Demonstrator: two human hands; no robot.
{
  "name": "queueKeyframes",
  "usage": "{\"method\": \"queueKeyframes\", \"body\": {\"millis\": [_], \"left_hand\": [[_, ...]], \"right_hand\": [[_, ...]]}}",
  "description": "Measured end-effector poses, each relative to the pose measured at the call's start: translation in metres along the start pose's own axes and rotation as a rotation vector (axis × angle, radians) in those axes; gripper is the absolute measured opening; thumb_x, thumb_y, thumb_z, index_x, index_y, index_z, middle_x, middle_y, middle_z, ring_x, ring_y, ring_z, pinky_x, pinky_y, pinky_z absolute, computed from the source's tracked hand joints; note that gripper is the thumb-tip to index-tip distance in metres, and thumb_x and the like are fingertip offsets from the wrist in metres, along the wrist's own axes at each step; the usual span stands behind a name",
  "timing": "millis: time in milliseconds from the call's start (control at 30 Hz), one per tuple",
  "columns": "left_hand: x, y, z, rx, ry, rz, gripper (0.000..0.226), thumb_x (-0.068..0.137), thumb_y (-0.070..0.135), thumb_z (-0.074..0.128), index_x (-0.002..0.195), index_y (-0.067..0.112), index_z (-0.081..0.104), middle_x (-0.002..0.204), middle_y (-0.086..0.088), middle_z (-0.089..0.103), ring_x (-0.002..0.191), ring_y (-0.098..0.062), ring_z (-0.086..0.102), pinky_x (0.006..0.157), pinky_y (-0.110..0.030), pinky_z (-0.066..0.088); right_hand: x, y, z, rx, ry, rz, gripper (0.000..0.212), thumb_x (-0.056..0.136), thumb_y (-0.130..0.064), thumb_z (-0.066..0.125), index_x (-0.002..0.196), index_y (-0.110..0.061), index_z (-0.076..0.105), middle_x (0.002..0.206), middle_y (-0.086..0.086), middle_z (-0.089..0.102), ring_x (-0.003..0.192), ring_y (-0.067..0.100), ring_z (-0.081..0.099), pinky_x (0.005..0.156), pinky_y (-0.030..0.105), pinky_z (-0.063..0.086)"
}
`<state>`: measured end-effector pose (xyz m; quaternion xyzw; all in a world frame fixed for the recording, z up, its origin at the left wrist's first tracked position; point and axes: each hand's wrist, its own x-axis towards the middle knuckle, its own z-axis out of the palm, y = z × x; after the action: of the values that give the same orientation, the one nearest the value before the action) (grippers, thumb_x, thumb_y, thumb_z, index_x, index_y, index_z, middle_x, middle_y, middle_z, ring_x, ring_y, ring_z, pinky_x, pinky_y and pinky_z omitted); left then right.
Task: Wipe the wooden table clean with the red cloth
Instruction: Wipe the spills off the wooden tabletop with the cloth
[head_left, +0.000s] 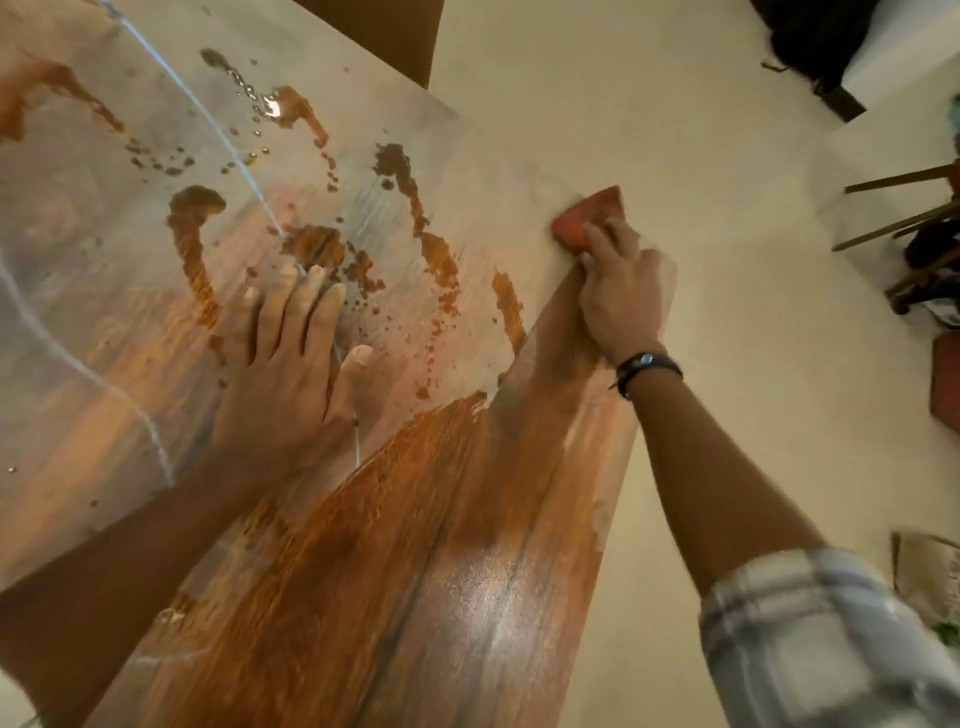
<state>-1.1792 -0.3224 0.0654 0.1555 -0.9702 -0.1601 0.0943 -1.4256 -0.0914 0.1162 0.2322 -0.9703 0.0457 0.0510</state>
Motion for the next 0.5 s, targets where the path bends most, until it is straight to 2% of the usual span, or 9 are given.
{"method": "queueKeyframes", "body": {"millis": [100,200,233,300,367,400,500], "left_hand": [[0.000,0.001,-0.002,-0.018,-0.005,-0.016,0.063,0.106,0.046,0.018,0.153,0.006,0.029,0.160,-0.013,0.028,0.153,-0.028,0.015,0.123,-0.054,0.009],[0.001,0.001,-0.004,-0.016,0.012,-0.007,0.060,0.106,0.042,0.018,0.152,0.005,0.032,0.160,-0.014,0.030,0.152,-0.030,0.018,0.123,-0.053,0.010],[0.001,0.001,-0.004,-0.011,0.011,-0.002,0.060,0.106,0.041,0.018,0.152,0.004,0.033,0.160,-0.015,0.030,0.152,-0.030,0.019,0.123,-0.054,0.011],[0.001,0.001,-0.005,-0.002,0.002,0.004,0.061,0.107,0.040,0.016,0.151,0.003,0.035,0.160,-0.016,0.031,0.152,-0.031,0.019,0.123,-0.054,0.011],[0.000,0.000,-0.006,-0.008,-0.004,0.002,0.061,0.107,0.041,0.015,0.151,0.003,0.035,0.160,-0.015,0.032,0.152,-0.030,0.019,0.124,-0.053,0.009],[0.000,0.000,-0.006,-0.010,-0.002,0.002,0.061,0.108,0.041,0.014,0.151,0.004,0.035,0.160,-0.014,0.032,0.152,-0.030,0.019,0.124,-0.052,0.009],[0.000,0.001,-0.007,-0.006,-0.005,-0.001,0.061,0.108,0.042,0.013,0.151,0.005,0.035,0.161,-0.013,0.032,0.153,-0.029,0.019,0.125,-0.051,0.007]], "right_hand": [[-0.088,-0.046,0.004,0.042,-0.071,-0.236,0.048,0.099,-0.015,0.047,0.146,-0.026,0.046,0.156,0.002,0.039,0.125,0.029,0.047,0.093,0.039,0.048],[-0.173,-0.075,0.001,0.076,-0.214,-0.565,0.052,0.101,-0.015,0.030,0.151,-0.028,0.035,0.158,0.001,0.034,0.116,0.031,0.047,0.089,0.044,0.046],[-0.181,-0.073,0.000,0.061,-0.236,-0.666,0.051,0.103,-0.015,0.024,0.151,-0.030,0.034,0.158,0.000,0.033,0.112,0.031,0.047,0.085,0.043,0.044],[-0.153,-0.057,-0.003,0.043,-0.215,-0.751,0.049,0.103,-0.016,0.034,0.149,-0.031,0.038,0.156,-0.001,0.037,0.107,0.030,0.049,0.080,0.040,0.045],[-0.099,-0.035,0.001,0.034,-0.134,-0.626,0.045,0.098,-0.022,0.048,0.143,-0.028,0.050,0.151,0.003,0.046,0.103,0.030,0.051,0.074,0.035,0.047],[-0.066,-0.022,0.003,0.022,-0.099,-0.505,0.043,0.098,-0.022,0.048,0.141,-0.027,0.053,0.150,0.004,0.047,0.105,0.032,0.051,0.075,0.035,0.046],[0.020,0.010,0.005,0.014,-0.080,-0.071,0.040,0.104,-0.021,0.039,0.141,-0.027,0.052,0.154,-0.001,0.041,0.118,0.037,0.047,0.095,0.044,0.045]]}}
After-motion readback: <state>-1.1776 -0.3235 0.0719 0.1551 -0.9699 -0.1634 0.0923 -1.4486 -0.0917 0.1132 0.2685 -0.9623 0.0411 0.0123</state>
